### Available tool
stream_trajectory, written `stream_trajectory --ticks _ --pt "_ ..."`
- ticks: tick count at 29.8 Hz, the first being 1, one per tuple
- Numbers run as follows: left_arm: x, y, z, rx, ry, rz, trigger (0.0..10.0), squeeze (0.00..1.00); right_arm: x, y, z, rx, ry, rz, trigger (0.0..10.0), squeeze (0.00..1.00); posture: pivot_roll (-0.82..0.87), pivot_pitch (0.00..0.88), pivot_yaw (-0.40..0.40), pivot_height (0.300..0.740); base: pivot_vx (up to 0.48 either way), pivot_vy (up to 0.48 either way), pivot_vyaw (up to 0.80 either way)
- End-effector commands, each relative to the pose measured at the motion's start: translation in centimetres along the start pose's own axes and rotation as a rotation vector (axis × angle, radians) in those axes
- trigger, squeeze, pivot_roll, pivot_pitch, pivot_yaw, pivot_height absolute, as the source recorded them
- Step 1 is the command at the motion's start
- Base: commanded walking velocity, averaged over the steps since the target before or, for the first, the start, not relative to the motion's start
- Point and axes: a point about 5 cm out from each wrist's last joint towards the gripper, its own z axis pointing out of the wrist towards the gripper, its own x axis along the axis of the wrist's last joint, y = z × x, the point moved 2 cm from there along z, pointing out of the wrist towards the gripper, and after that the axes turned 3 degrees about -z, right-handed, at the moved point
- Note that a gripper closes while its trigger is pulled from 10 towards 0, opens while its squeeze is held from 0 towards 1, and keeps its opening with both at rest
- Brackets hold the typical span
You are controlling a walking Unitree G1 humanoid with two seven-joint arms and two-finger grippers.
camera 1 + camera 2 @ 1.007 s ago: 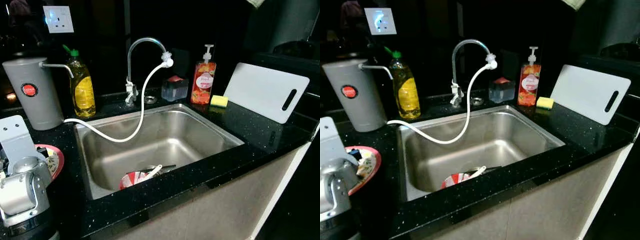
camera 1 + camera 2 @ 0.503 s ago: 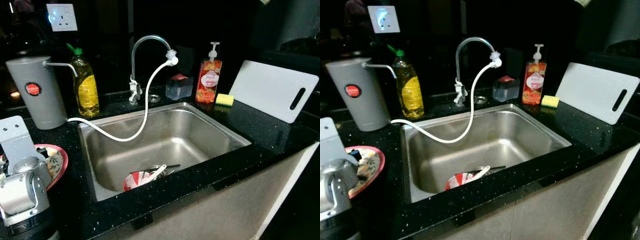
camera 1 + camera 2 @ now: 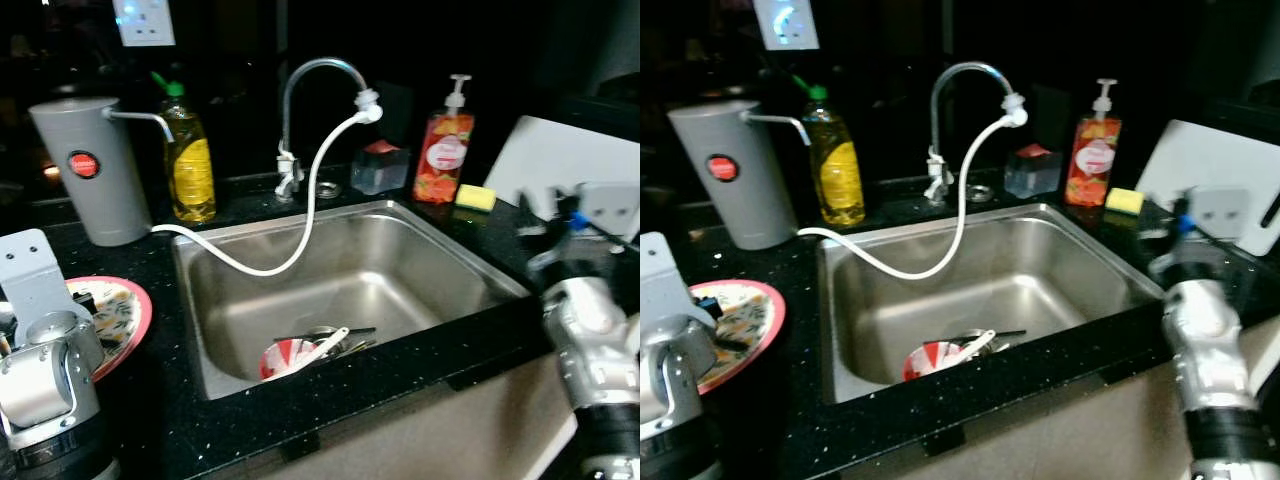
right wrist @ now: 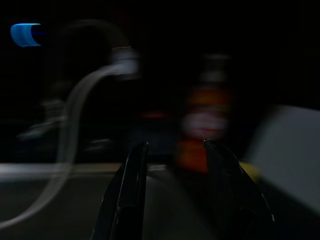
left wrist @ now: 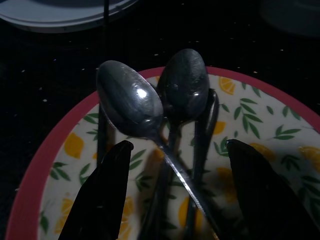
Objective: Kitchen organization
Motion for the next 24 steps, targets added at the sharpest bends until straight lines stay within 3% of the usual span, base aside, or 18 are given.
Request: stream_trajectory --ticks 1,3,7,10,11,14,24 --pt "0.1 -0.3 0.1 0.019 0.01 0.008 10.0 0.0 -0.1 -1.1 -0.2 0.066 -0.015 0.02 10.0 0.0 -0.05 0.026 0.006 0.74 0.0 0.0 0.0" --pt "0.1 -0.3 0.1 0.019 0.01 0.009 10.0 0.0 -0.4 -2.7 -0.5 0.147 -0.033 0.03 10.0 0.0 -0.05 0.026 0.007 0.74 0.0 0.0 0.0" --pt "0.1 -0.3 0.1 0.018 0.011 0.009 10.0 0.0 -0.7 -4.1 -0.9 0.229 -0.058 0.036 10.0 0.0 -0.05 0.026 0.007 0.74 0.0 0.0 0.0" --pt "0.1 0.2 0.0 -0.015 0.009 0.013 10.0 0.0 -1.0 -7.4 -2.2 0.436 -0.131 0.039 10.0 0.0 -0.05 0.025 0.008 0.74 0.0 0.0 0.0" --pt "0.1 0.2 0.0 -0.015 0.009 0.013 10.0 0.0 -1.0 -7.4 -2.2 0.436 -0.131 0.039 10.0 0.0 -0.05 0.025 0.008 0.74 0.0 0.0 0.0" --pt "0.1 0.8 -0.3 -0.052 0.009 0.026 10.0 0.0 -0.6 -10.0 -3.3 0.567 -0.149 0.09 10.0 0.0 -0.05 0.024 0.009 0.74 0.0 0.0 0.0" --pt "0.0 1.3 -0.5 -0.074 0.007 0.039 10.0 0.0 1.3 -13.6 -3.8 0.663 -0.096 0.226 10.0 0.0 -0.05 0.021 0.012 0.74 0.0 0.0 0.0"
